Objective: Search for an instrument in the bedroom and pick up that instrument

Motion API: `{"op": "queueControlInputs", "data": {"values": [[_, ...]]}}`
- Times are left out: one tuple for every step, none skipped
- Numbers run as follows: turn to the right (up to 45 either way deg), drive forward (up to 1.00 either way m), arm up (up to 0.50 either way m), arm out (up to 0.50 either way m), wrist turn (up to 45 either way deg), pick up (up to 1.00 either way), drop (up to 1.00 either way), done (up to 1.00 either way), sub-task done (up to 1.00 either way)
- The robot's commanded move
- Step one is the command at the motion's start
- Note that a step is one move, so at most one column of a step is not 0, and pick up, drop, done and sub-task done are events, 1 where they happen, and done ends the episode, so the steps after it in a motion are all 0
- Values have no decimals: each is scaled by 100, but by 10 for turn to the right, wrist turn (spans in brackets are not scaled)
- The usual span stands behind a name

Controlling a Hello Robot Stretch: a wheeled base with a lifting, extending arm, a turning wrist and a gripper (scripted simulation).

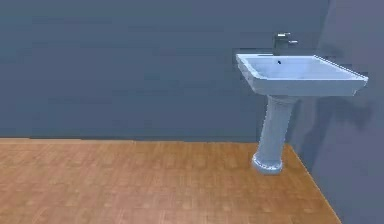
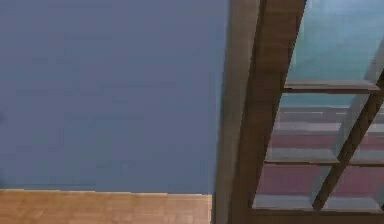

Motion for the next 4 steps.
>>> {"op": "queueControlInputs", "data": {"values": [[-390, 0, 0, 0, 0, 0, 0, 0, 0], [0, 30, 0, 0, 0, 0, 0, 0, 0], [-330, 0, 0, 0, 0, 0, 0, 0, 0], [0, 100, 0, 0, 0, 0, 0, 0, 0]]}}
